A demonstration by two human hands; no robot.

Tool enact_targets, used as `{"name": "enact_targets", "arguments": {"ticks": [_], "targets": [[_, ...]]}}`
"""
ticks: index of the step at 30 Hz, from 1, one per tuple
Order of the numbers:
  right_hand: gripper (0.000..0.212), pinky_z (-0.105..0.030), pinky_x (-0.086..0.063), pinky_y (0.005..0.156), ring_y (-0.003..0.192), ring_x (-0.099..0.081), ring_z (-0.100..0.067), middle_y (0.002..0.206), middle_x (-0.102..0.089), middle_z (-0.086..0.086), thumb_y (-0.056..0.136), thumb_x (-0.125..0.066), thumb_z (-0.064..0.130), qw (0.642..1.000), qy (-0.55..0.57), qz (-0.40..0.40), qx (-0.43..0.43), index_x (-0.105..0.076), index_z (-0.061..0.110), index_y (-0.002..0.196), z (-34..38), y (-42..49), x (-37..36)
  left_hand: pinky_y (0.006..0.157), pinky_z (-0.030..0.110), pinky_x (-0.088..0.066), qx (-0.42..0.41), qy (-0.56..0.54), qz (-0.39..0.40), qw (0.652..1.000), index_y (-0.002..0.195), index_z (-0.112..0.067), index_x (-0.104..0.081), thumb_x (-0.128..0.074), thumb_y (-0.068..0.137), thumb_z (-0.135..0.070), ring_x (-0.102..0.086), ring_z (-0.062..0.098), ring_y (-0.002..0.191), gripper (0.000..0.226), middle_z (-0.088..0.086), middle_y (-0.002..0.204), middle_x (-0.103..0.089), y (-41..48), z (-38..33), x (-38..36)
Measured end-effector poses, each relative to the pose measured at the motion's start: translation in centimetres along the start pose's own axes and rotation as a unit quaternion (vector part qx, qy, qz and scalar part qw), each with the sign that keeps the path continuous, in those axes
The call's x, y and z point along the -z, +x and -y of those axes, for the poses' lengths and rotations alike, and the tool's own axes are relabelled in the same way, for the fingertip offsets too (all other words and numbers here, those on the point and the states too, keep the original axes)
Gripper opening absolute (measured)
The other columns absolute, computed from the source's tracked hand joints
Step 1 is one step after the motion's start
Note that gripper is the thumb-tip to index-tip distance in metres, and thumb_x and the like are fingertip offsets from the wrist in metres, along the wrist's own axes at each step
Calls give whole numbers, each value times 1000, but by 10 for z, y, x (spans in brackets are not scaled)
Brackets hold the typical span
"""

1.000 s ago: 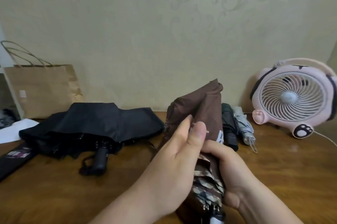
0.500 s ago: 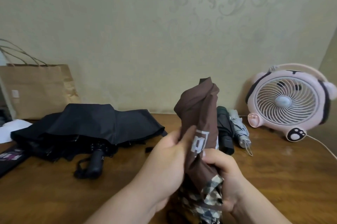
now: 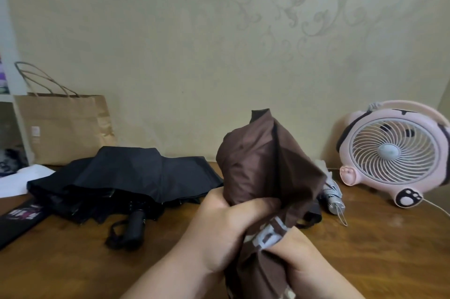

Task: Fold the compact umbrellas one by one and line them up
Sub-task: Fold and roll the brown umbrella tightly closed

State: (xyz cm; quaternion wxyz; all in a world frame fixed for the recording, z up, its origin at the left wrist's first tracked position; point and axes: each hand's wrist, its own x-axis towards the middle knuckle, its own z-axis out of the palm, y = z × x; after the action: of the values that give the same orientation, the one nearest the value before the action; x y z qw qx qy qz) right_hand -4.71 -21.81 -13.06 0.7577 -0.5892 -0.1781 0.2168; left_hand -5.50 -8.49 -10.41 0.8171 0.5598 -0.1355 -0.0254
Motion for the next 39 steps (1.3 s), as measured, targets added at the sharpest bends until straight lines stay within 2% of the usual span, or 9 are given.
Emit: {"name": "enact_targets", "arguments": {"ticks": [1,3,9,13,16,18,27,33,39], "targets": [[11,-24,-56,74,90,-76,-20,85,-77,-5,65,-92,17,998,-54,5,20,-81,18,68,2,0,-6,70,29,-59,11,-7,-20,1000,74,12,-75,-72,89,-1,-74,27,72,21,30,79,-73,1,1,4],[52,-22,-46,78,79,-66,-7,77,-72,4,62,-83,71,984,-152,-71,63,-79,19,67,2,-3,-8,73,35,-58,15,-19,-56,998,86,14,-74,-79,79,-5,-73,35,77,21,34,90,-72,2,-4,10],[95,-29,-56,70,85,-72,-5,95,-77,12,35,-53,106,882,-347,-279,154,-74,39,100,51,-24,-32,67,36,-57,-7,-2,-109,994,90,4,-78,-80,61,-22,-74,37,76,39,31,92,-74,2,-20,33],[91,-25,-54,76,81,-70,7,93,-76,17,47,-76,85,863,-444,-224,94,-59,41,125,98,-5,-56,74,37,-58,17,13,-50,999,89,-3,-82,-82,49,-31,-76,34,80,49,23,91,-77,-9,-26,31],[19,-25,-49,57,56,-64,-8,67,-73,-2,75,-78,33,811,-531,-226,94,-74,16,83,127,7,-53,86,49,-59,44,-17,-39,998,96,1,-80,-86,55,-16,-74,44,91,45,30,99,-74,-9,-24,41],[8,-29,-38,52,48,-52,-18,53,-61,-9,72,-70,13,809,-524,-248,93,-66,7,68,137,10,-38,94,55,-57,60,-53,-6,997,106,4,-77,-83,68,-1,-70,50,103,39,33,111,-71,-10,-24,56],[17,-29,-36,51,55,-50,-20,61,-58,-10,50,-57,18,834,-524,-164,-52,-59,11,66,131,16,-25,77,42,-62,95,-172,139,970,108,10,-75,-100,40,-8,-75,39,96,75,31,111,-72,-14,-6,72],[58,-46,-57,97,105,-73,-21,113,-76,0,61,-87,39,899,-429,-90,-10,-72,30,116,154,34,-40,76,43,-62,108,-152,168,968,110,11,-74,-98,45,-9,-75,41,93,72,32,108,-72,-14,-4,67],[75,-57,-41,94,99,-52,-41,111,-53,-49,61,-97,32,891,-445,19,-84,-63,-9,113,160,53,-46,79,45,-60,136,-147,171,965,130,20,-55,-93,60,-11,-73,43,90,86,35,110,-68,-11,-2,71]]}}
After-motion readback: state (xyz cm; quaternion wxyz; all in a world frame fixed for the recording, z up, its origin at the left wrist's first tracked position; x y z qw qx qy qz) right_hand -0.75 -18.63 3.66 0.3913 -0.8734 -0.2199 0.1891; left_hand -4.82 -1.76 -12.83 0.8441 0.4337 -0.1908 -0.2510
